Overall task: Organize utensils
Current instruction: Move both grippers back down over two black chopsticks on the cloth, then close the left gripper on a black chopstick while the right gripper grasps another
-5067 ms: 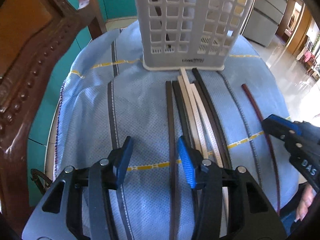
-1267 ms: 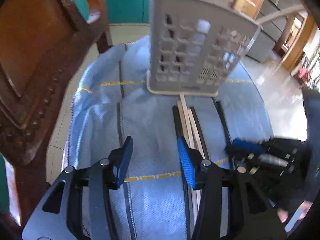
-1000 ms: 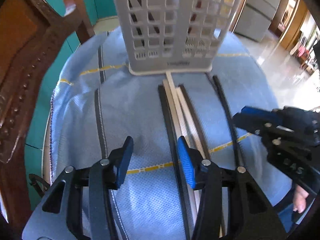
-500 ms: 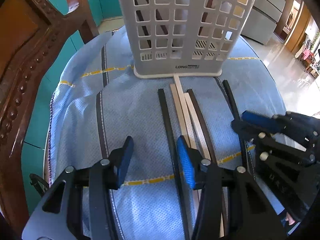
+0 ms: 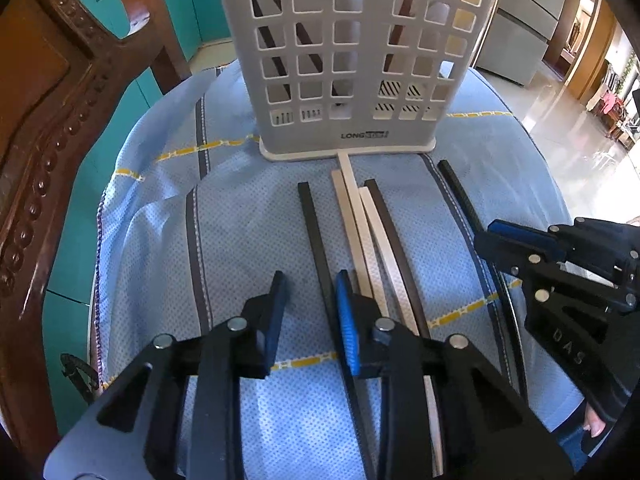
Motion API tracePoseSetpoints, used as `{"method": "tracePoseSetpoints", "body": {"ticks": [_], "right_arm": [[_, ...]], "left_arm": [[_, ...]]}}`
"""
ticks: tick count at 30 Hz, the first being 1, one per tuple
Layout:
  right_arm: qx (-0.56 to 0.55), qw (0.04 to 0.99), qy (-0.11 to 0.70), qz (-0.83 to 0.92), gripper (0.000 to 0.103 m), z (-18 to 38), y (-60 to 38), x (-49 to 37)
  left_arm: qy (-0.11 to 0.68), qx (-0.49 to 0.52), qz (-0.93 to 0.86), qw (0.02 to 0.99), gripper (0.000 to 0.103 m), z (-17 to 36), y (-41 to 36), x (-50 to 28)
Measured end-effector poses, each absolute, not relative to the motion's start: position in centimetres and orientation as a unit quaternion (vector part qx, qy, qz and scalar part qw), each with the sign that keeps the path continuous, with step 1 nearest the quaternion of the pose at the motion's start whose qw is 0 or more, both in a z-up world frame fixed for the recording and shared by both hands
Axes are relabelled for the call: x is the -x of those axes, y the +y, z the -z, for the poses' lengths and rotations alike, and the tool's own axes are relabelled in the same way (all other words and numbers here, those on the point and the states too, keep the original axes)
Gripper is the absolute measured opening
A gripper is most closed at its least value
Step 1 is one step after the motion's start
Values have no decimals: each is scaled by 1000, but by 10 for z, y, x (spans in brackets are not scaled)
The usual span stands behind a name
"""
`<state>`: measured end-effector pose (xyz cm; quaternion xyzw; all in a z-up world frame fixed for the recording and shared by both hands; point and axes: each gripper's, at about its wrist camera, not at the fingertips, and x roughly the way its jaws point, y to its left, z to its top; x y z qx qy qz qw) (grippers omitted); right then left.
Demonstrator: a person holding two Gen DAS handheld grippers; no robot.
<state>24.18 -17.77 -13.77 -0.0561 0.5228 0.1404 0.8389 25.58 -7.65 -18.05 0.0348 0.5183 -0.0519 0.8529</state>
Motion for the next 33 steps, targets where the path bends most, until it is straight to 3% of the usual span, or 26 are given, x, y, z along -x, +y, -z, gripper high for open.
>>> {"method": "tracePoseSetpoints", "body": {"ticks": [6,17,25,29,33], "right_arm": [[59,841,522,-132,17,138,-178,-242],[75,845,514,-125,28,140,-171,-238],[71,848,511,-116,28,140,-173,-238],[55,848,512,-122,9,140,-177,-240],[45,848,512,-129,8,138,-178,-242]], "left_arm": [[519,-31,45,853,39,178,-65,-258],[519,-27,46,853,39,179,-58,-261],[519,-27,47,853,38,179,-58,-261],[518,-24,52,853,34,179,-58,-263],[516,-23,51,855,10,178,-56,-266]]}}
